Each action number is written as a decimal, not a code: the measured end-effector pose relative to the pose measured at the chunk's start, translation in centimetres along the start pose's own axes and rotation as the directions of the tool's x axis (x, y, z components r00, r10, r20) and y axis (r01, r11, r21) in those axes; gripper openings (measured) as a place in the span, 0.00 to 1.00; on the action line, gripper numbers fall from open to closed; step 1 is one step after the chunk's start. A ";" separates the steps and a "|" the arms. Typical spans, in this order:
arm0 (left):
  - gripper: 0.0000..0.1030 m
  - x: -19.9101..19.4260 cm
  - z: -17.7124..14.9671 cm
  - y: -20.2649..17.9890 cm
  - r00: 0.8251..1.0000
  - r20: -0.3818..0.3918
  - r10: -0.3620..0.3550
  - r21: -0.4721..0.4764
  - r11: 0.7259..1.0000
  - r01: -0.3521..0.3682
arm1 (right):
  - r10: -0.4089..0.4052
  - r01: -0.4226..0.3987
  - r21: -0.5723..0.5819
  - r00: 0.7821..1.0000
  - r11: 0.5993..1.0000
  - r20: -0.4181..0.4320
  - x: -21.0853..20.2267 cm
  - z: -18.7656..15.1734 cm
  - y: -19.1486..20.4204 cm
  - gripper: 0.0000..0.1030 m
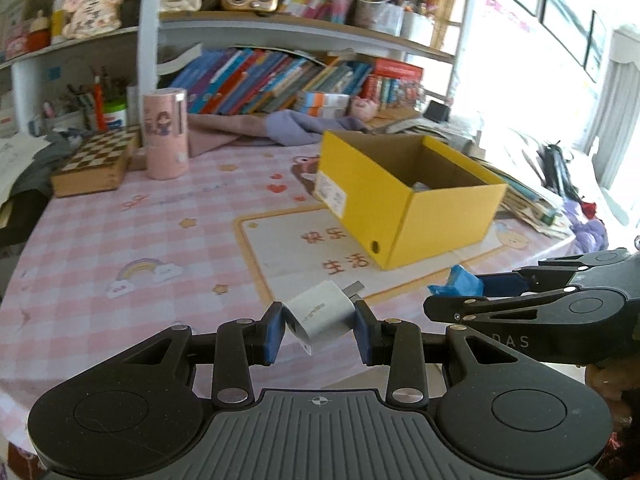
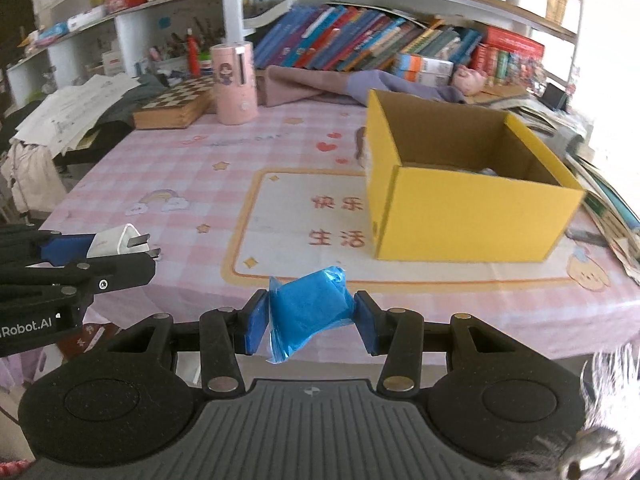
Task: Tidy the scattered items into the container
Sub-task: 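Lift and carry the plug and blue packet toward the yellow box, then lower into the box and open the left gripper dropping the plug while the right releases the packet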
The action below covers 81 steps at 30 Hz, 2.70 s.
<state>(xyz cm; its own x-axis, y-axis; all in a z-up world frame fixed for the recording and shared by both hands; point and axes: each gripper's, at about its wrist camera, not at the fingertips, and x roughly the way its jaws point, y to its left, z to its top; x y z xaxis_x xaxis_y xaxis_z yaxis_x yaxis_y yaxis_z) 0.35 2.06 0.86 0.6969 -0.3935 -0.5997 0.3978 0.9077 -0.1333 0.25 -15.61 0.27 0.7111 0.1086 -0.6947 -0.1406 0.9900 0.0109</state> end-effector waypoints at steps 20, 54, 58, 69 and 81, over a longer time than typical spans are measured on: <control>0.34 3.0 1.6 -6.2 0.988 -0.021 -0.150 0.135 0.979 0.152 | -0.154 0.152 0.146 0.988 0.978 0.008 -3.0 -2.0 -6.3 0.42; 0.34 8.5 6.7 -11.6 0.975 0.047 -0.218 0.250 0.947 0.199 | -0.220 0.206 0.198 0.974 0.958 0.050 -1.6 0.6 -14.3 0.42; 0.34 9.7 8.2 -11.6 0.978 0.066 -0.198 0.251 0.952 0.176 | -0.215 0.196 0.194 0.973 0.961 0.079 -0.8 2.1 -15.5 0.42; 0.34 13.9 11.9 -12.2 0.987 0.110 -0.118 0.228 0.969 0.090 | -0.157 0.139 0.117 0.975 0.983 0.159 2.5 8.1 -19.1 0.42; 0.34 20.4 14.5 -13.0 0.997 0.066 0.049 0.198 0.978 -0.062 | -0.017 0.021 -0.039 0.995 0.999 0.096 9.2 12.6 -23.2 0.42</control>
<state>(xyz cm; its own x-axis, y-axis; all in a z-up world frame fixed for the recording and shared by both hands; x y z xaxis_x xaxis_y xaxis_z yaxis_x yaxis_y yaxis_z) 18.06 -19.85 1.77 0.7535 -0.3568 -0.5522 0.4645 0.8833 0.0631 18.75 -36.47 2.64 0.7762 0.1002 -0.6225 -0.1525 0.9878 -0.0312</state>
